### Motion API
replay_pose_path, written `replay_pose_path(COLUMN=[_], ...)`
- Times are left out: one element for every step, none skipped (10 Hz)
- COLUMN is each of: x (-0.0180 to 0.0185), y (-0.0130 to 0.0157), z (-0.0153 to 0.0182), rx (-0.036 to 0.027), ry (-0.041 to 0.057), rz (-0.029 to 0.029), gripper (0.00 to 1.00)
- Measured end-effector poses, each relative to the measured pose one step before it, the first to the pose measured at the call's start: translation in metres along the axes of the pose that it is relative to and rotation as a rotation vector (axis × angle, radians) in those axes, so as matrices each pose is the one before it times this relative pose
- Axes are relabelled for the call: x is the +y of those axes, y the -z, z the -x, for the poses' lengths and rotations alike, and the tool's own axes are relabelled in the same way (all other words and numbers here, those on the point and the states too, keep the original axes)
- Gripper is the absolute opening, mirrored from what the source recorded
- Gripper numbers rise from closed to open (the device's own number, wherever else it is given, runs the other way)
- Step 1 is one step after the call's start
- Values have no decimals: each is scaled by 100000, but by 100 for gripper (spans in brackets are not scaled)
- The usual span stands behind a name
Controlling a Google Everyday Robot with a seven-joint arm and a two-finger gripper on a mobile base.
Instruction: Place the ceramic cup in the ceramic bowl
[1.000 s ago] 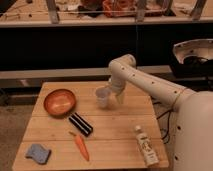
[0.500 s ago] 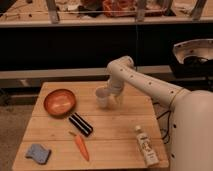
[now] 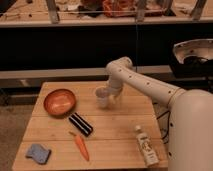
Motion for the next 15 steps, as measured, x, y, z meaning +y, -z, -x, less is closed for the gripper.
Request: replay_pose_path(x=[-172, -135, -159, -69, -40, -39, -83, -133, -129, -108, -21, 106, 61, 29, -238], y=[-200, -175, -163, -141, -92, -84, -45, -175, -126, -132, -185, -122, -115, -59, 623], z=[138, 143, 152, 34, 8, -2, 37, 125, 117, 95, 18, 23, 64, 78, 71], rx=[-53, 31, 12, 21, 32, 30, 97, -8, -72, -59, 153, 247, 145, 399, 668], ry=[318, 393, 385, 86, 66, 44, 180, 363, 260, 218, 122, -500, -341, -247, 121], rz=[277, 205, 129, 225, 145, 94, 131, 203, 43, 62, 123, 101, 69, 152, -251], gripper=[80, 80, 80, 80, 80, 76, 67, 59, 54, 52, 51, 44, 37, 25, 13])
